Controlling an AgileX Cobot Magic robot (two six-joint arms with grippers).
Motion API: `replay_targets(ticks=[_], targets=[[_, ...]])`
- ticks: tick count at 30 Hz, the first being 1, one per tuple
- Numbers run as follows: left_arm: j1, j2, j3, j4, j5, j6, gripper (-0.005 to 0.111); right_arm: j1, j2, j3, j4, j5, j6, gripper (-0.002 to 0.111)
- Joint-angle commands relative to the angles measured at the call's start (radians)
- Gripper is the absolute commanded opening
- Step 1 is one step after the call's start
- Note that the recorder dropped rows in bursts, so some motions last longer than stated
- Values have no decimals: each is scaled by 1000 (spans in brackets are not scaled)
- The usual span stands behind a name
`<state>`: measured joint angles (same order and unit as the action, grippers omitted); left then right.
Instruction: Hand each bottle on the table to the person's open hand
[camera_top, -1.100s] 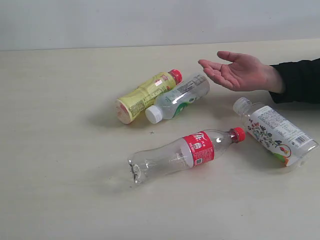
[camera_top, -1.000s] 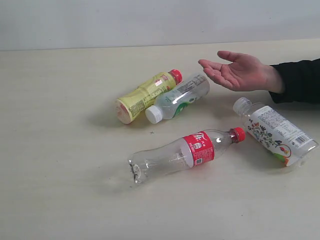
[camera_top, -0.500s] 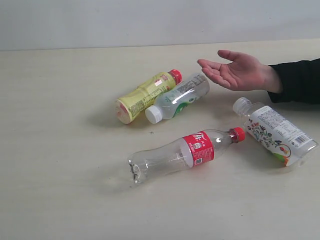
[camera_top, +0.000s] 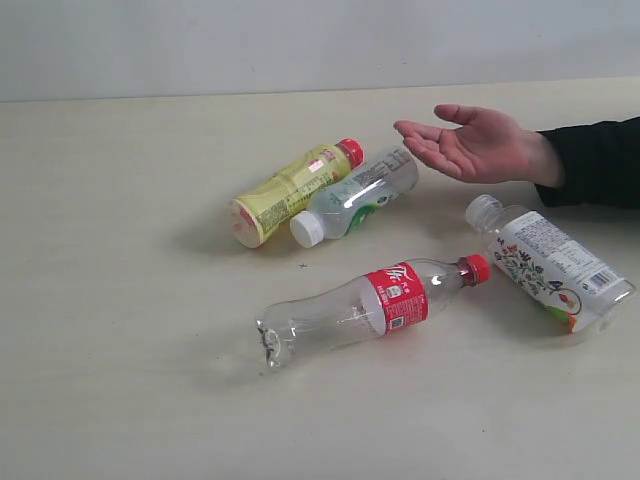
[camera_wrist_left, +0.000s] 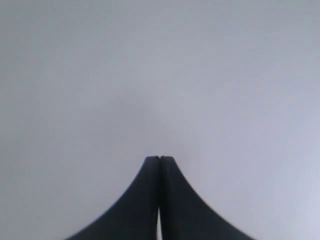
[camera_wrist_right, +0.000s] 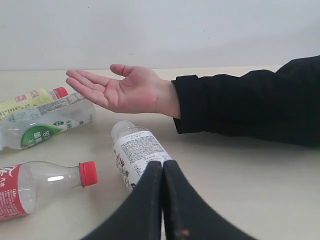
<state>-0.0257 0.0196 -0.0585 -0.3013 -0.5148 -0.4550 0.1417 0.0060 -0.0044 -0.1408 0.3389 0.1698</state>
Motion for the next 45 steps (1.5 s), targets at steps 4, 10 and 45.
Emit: replay_targets(ticks=[4,10,45], targets=[[-6,404,-404,359,78,-74,0,4,-6,4,3,-8,-1,0],[-32,925,-769,676,567,-242,0,4,-6,4,3,-8,-1,0],[-851,2040,-1622,335,1599,748,105,4,-6,4,3,-8,-1,0]])
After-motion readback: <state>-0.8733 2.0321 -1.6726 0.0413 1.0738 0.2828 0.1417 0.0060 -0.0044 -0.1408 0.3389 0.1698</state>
